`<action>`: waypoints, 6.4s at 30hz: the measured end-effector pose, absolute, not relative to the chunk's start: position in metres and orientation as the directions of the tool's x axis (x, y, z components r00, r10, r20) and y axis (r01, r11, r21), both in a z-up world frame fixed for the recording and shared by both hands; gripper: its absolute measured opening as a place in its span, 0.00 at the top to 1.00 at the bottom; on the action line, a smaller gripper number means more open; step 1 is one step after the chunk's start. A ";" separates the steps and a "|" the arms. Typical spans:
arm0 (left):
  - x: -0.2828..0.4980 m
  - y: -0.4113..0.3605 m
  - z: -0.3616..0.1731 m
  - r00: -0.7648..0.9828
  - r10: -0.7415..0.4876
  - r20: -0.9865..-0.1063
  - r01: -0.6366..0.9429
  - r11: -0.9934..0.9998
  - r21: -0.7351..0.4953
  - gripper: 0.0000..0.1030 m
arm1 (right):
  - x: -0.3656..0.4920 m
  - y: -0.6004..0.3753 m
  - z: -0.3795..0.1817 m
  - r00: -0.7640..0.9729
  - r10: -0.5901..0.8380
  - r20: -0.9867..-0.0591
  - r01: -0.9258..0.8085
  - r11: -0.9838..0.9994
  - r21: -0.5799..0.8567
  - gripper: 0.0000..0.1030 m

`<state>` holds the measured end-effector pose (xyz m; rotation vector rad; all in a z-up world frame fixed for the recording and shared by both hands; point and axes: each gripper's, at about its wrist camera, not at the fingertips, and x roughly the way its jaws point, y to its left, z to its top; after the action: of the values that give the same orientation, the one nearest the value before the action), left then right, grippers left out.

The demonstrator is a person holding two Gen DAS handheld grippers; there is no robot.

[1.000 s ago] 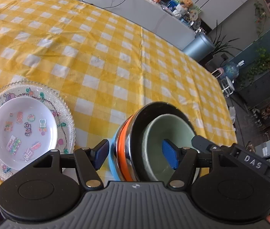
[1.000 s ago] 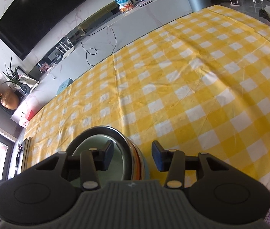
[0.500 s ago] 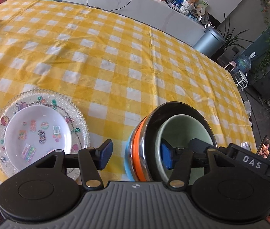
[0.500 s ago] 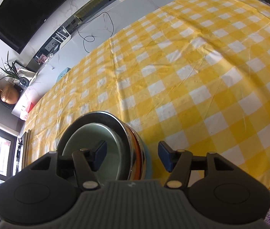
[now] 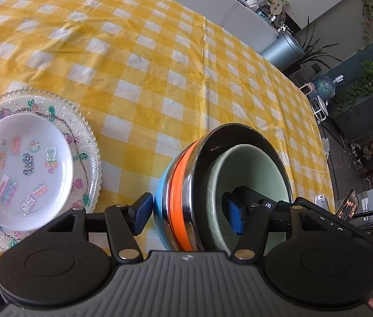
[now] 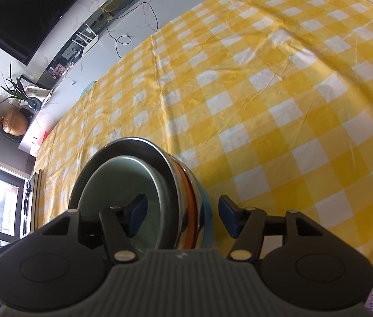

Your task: Organize plates and bowls

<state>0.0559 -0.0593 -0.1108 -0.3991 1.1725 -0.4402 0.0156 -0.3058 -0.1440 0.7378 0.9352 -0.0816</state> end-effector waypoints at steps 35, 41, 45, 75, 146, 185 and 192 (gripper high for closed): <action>0.058 -0.066 -0.118 0.303 -0.522 -0.798 0.099 0.850 -0.518 0.46 | 0.004 -0.321 -0.161 0.609 0.326 -0.723 0.434 0.626 0.648 0.57; 0.057 -0.064 -0.116 0.302 -0.526 -0.795 0.102 0.847 -0.522 0.46 | 0.001 -0.319 -0.158 0.608 0.321 -0.727 0.438 0.628 0.643 0.57; 0.055 -0.058 -0.109 0.316 -0.532 -0.786 0.107 0.843 -0.528 0.46 | 0.002 -0.317 -0.151 0.617 0.318 -0.720 0.425 0.636 0.644 0.57; 0.055 0.088 -0.085 0.470 -0.442 -0.764 -0.146 0.815 -0.561 0.46 | 0.060 -0.181 -0.120 0.544 0.459 -0.703 0.223 0.729 0.648 0.57; -0.078 0.037 0.005 0.878 -0.100 -0.468 0.170 0.979 0.111 0.33 | -0.058 -0.161 -0.031 0.851 0.147 -0.504 -0.075 0.984 0.160 0.23; -0.076 0.030 -0.090 0.677 -0.012 -0.736 0.139 0.984 0.113 0.15 | -0.099 -0.143 -0.114 0.770 0.067 -0.634 -0.021 0.997 0.079 0.13; -0.078 0.031 -0.089 0.680 -0.010 -0.733 0.133 0.985 0.111 0.15 | -0.101 -0.143 -0.113 0.773 0.068 -0.630 -0.020 0.996 0.083 0.13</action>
<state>-0.0777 0.0309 -0.0888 0.1600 0.8200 -0.0808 -0.1009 -0.1425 -0.1135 0.0733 0.6853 0.0475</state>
